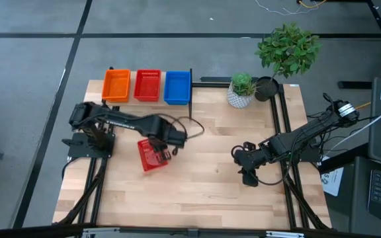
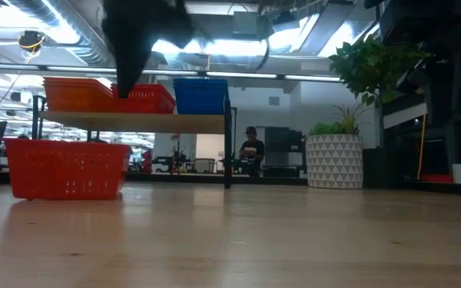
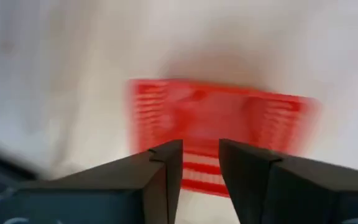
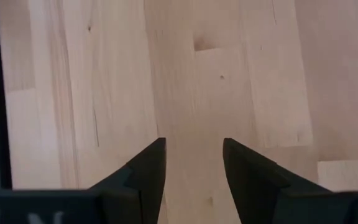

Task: Stack baskets on shelf by color
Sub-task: Stack the red bin on top of the red bin on the shelf

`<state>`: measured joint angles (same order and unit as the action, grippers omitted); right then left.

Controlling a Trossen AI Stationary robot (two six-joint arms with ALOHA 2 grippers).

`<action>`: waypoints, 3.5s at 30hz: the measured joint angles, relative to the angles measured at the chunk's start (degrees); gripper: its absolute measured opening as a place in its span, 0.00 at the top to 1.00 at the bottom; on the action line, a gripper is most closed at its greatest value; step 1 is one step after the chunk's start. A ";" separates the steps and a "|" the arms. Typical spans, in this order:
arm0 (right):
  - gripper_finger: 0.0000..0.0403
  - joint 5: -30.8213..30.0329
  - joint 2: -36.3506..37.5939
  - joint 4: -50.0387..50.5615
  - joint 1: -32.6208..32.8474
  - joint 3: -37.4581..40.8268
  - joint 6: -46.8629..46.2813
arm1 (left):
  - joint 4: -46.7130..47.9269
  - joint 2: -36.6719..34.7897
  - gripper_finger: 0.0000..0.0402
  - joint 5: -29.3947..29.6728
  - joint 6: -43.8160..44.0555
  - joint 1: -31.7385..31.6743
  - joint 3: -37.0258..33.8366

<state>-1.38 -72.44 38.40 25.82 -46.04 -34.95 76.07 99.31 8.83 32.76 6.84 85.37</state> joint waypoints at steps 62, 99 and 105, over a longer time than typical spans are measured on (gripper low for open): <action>0.61 -2.04 -0.02 -2.33 -0.02 2.40 -1.96 | -27.21 -0.36 0.98 1.30 14.47 18.40 -21.95; 0.61 -2.04 0.00 -2.98 -0.02 2.40 -2.28 | 5.70 -18.07 1.00 4.14 -58.63 -37.10 13.04; 0.61 -2.04 0.00 -2.98 -0.02 2.40 -2.31 | 6.45 -15.04 1.00 -1.87 -61.91 -41.22 13.02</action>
<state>-3.42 -72.44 35.42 25.80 -43.64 -37.26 82.52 84.27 6.95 -29.15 -34.38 98.39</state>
